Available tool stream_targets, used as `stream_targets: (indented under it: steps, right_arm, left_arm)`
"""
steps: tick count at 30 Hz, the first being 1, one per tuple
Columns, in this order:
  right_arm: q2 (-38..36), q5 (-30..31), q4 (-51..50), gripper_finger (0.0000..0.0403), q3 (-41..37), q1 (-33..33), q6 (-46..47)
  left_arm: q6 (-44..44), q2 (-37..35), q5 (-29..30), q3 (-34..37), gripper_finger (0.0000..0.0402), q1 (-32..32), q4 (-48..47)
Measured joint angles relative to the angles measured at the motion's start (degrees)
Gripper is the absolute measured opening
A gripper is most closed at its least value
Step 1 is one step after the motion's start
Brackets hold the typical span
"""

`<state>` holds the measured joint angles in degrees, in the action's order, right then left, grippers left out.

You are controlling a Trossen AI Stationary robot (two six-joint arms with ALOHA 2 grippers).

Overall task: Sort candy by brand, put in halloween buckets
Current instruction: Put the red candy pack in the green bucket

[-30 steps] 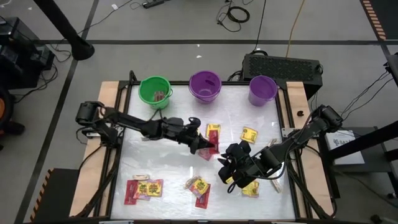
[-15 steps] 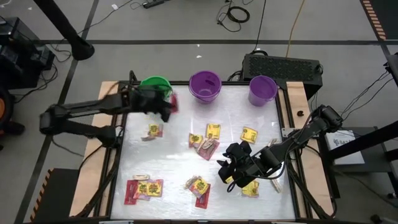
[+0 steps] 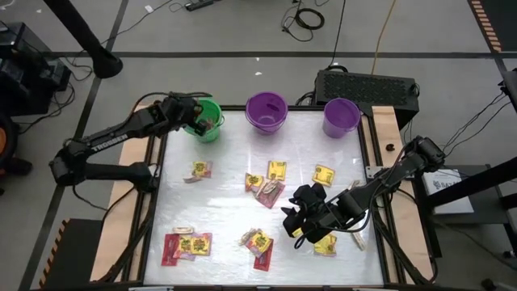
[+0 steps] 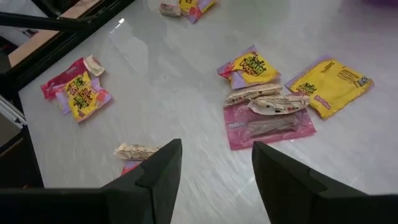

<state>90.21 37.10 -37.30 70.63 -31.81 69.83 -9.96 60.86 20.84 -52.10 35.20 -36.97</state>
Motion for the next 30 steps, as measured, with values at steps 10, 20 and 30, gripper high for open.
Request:
stream_targets:
  steps: [10, 20, 30]
  right_arm:
    - [0.0, 0.04, 2.34, 0.0187, 0.0, -0.02, -0.12]
    - [0.0, 0.14, 2.34, 0.0187, 0.0, -0.02, -3.62]
    - [0.64, 3.86, 2.68, 0.0187, 0.0, 1.55, -10.49]
  left_arm:
    - [0.4, 3.07, 0.46, 0.0, 0.0071, 1.93, 0.02]
    - [-0.35, 1.49, -20.06, -0.02, 0.0115, 1.58, -3.48]
    - [-12.23, -3.72, -47.37, 0.0, 0.0116, -18.37, -7.45]
